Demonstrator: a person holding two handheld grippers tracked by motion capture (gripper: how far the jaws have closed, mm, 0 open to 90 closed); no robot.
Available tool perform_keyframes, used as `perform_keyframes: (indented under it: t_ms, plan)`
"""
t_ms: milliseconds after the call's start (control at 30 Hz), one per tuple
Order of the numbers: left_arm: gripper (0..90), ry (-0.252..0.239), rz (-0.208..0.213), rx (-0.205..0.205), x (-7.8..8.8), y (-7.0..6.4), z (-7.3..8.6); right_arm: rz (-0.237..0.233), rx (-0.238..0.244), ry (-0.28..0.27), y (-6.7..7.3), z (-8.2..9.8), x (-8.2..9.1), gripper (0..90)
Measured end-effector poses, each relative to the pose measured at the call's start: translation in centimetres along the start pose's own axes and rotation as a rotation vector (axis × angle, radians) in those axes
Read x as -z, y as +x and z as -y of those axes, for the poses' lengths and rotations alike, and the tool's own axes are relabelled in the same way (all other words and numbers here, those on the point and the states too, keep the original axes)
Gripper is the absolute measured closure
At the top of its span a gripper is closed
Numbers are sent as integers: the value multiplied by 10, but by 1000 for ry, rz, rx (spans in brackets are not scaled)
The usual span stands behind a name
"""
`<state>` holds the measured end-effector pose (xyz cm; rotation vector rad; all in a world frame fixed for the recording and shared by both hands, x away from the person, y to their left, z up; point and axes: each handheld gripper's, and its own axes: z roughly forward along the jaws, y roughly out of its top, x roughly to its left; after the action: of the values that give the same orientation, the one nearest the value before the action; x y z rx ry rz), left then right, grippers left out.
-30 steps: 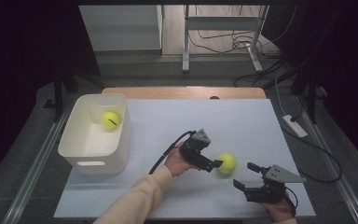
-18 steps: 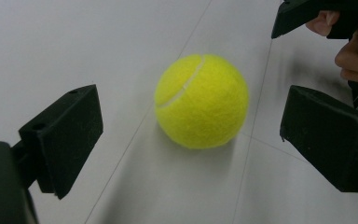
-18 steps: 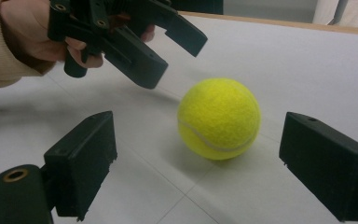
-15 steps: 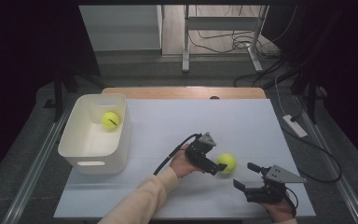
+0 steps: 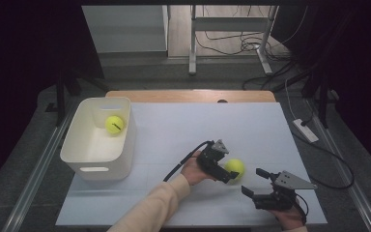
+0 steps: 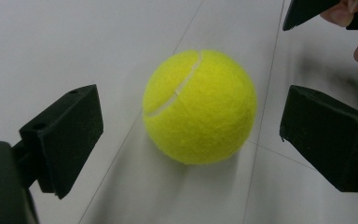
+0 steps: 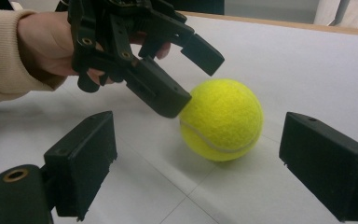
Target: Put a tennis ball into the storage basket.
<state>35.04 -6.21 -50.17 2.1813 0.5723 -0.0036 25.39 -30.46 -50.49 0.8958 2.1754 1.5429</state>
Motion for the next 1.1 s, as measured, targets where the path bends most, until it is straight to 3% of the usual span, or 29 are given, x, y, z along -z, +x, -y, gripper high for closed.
perform_keyframes:
  t_ms: [567, 700, 767, 1100]
  plan:
    - [80, 29, 11, -4, -24, -1, -2, 0, -2, 8, -1, 1, 0, 109]
    - [161, 45, -6, -45, -27, -4, -3, 0, -4, 7, -1, 1, 0, 109]
    - [253, 47, -13, -54, -28, -5, -3, 1, -4, 7, -1, 2, 0, 109]
    - [273, 51, -43, -43, -23, -4, -4, 3, -6, 7, -2, 2, 1, 109]
